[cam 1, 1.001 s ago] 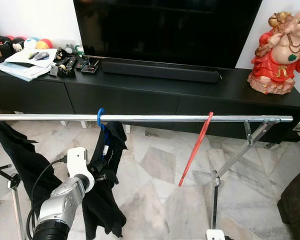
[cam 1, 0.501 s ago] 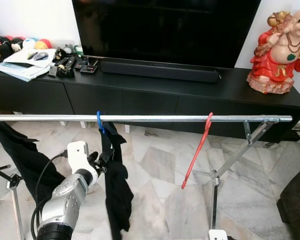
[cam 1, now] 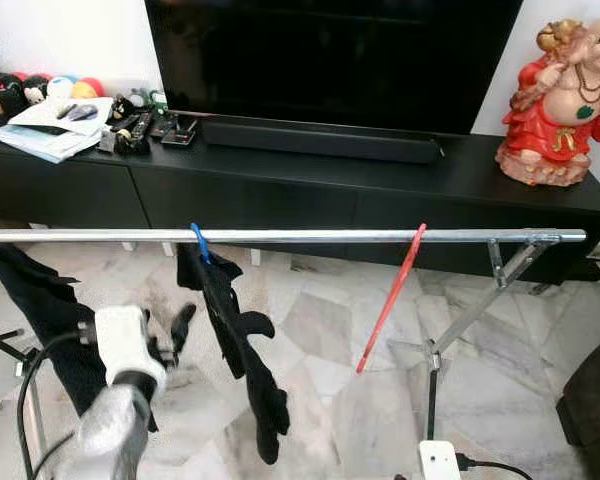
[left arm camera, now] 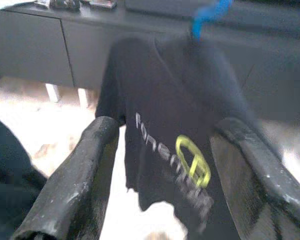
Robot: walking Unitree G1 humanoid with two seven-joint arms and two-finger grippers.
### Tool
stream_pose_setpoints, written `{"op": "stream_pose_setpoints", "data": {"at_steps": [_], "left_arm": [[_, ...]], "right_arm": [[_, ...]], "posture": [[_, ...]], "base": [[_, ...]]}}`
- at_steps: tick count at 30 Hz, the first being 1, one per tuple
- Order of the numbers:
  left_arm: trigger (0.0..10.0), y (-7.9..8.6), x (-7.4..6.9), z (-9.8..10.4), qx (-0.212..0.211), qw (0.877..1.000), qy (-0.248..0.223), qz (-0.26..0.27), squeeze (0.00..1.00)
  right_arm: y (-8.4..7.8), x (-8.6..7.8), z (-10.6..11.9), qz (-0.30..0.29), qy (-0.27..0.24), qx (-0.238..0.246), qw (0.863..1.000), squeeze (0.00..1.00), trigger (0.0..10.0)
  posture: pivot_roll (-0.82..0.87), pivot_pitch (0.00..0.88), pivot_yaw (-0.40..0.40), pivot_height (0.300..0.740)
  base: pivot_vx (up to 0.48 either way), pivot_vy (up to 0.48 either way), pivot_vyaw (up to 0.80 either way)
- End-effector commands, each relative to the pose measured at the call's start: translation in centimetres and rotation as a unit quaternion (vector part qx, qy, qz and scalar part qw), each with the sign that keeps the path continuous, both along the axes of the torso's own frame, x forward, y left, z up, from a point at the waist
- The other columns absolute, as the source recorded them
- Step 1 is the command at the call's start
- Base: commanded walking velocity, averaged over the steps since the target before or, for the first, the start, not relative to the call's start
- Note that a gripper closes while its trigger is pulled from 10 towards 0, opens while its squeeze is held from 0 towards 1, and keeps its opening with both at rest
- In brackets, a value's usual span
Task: Hang hanger
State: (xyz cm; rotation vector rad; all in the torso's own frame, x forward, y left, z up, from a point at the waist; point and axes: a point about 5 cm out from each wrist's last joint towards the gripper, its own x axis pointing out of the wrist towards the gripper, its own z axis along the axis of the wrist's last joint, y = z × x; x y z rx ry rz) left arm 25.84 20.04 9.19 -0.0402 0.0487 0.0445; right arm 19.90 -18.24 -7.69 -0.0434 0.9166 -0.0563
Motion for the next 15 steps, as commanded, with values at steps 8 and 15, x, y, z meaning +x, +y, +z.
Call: {"op": "stream_pose_setpoints", "data": {"at_steps": [8, 15], "left_arm": [[10.0, -1.08, -0.31, -0.12, 0.005, 1.0, -0.006, 0.005, 0.0], [10.0, -1.11, 0.1, 0.1, 0.008, 1.0, -0.003, 0.0, 0.0]], "right_arm": [[-0.04, -0.54, -0.29, -0.008, 0.008, 0.003, 1.0, 0.0, 10.0], [-0.01, -0.88, -0.43, -0.01, 0.007, 0.006, 1.0, 0.0, 10.0]], "posture": [[-0.05, 0.056, -0.006, 0.74], [-0.07, 0.047, 0.025, 0.74]], "base": [[0.0, 0.0, 0.0], [0.0, 0.149, 0.0]]}}
